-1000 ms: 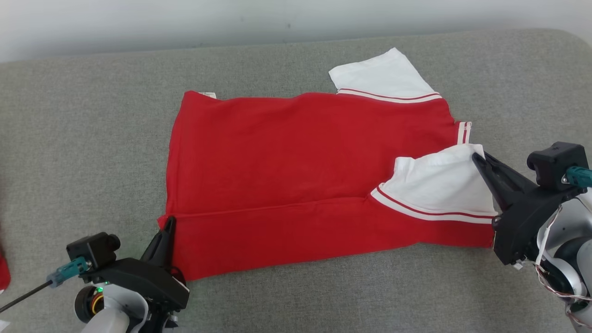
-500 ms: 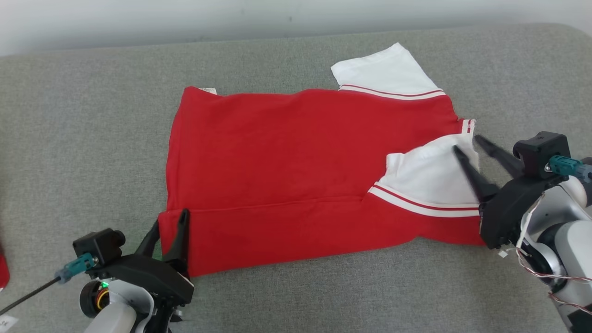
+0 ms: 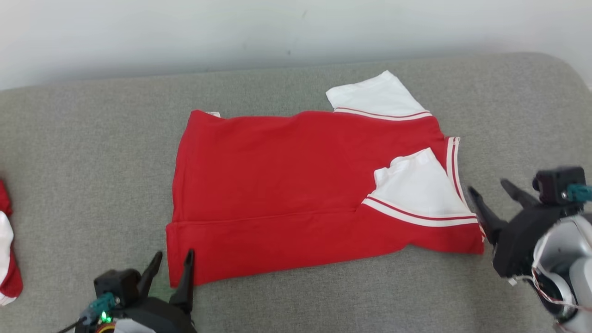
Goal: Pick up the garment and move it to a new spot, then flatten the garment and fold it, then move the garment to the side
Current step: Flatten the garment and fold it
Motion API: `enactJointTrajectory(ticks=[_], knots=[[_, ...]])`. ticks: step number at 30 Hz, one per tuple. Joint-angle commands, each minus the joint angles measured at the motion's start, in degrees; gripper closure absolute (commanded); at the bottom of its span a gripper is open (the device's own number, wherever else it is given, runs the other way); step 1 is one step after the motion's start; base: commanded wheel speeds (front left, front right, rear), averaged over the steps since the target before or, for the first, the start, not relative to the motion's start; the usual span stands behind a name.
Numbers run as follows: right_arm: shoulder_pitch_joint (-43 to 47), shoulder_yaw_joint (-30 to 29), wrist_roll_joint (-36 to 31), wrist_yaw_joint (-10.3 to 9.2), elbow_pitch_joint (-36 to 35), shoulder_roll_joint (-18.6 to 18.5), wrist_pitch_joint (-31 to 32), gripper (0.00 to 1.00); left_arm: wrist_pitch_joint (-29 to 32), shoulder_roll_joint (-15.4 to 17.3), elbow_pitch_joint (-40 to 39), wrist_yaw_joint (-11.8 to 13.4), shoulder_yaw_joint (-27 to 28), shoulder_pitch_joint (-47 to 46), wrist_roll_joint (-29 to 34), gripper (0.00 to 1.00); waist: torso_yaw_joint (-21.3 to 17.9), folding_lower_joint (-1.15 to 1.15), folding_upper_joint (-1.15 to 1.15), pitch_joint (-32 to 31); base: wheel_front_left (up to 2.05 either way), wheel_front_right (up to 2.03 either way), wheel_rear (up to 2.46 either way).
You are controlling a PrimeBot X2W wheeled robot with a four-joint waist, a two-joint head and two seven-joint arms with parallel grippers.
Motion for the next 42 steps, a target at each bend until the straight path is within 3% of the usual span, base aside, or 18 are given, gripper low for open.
enactJointTrajectory(ticks=[1,12,27,28,29,30,31,32,33,34,42], knots=[[2.53,-1.86,-0.54,-0.11,-0.98,1.38,1.80,0.00,0.06,0.34,0.35,0.44,-0.43,0.96,0.82,0.00,-0.32,0.01,0.00,-0.66,0.00,0.00,0.00],[5.85,-7.25,-3.45,-0.11,-1.68,6.45,6.35,0.00,1.98,0.81,2.51,3.39,-1.65,0.08,2.24,0.00,-1.79,0.01,0.00,1.59,0.00,0.00,0.00],[-1.05,-7.99,-4.19,-0.11,10.50,10.07,6.19,0.00,6.59,2.00,1.78,3.96,-4.19,-1.13,3.41,0.00,-1.32,0.01,0.00,5.54,0.00,0.00,0.00],[-1.23,-7.80,-4.07,-0.11,11.19,10.17,6.20,0.00,6.94,2.08,1.71,3.92,-4.38,-0.92,3.34,0.02,-1.27,0.01,0.00,5.61,0.00,0.00,0.00],[-1.37,-7.49,-3.95,-0.11,11.78,10.31,6.30,0.00,7.29,2.18,1.62,3.78,-4.53,-0.71,3.24,0.30,-1.23,0.01,0.00,5.64,0.00,0.00,0.00],[-1.40,-7.13,-3.71,-0.11,12.40,10.46,6.52,0.00,7.61,2.20,1.55,3.62,-4.77,-0.45,3.08,0.51,-1.19,0.01,0.00,5.64,0.00,0.00,0.00],[-1.40,-6.83,-3.23,-0.11,12.98,10.54,6.73,0.00,7.88,2.18,1.47,3.56,-5.02,-0.18,3.02,0.60,-1.17,0.01,0.00,5.62,0.00,0.00,0.00],[-1.38,-6.77,-2.91,-0.11,13.47,10.67,6.80,0.15,8.15,2.13,1.36,3.54,-5.22,0.10,2.93,0.65,-1.18,0.01,0.00,5.60,0.00,0.00,0.00],[-1.32,-6.67,-2.66,-0.11,13.76,10.70,6.76,0.75,8.22,2.08,1.29,3.47,-5.38,0.29,2.85,0.83,-1.18,0.01,0.00,5.58,0.00,0.00,0.00],[-1.31,-6.59,-2.37,-0.11,14.06,10.70,6.57,1.00,8.41,2.06,1.30,3.43,-5.57,0.38,2.91,1.00,-1.20,0.01,0.00,5.53,0.00,0.00,0.00],[0.39,-7.82,0.48,-0.11,13.11,10.66,4.55,1.00,8.29,1.68,0.96,3.16,-6.14,1.40,2.32,1.00,-1.26,0.01,0.00,3.53,0.00,0.00,0.00]])
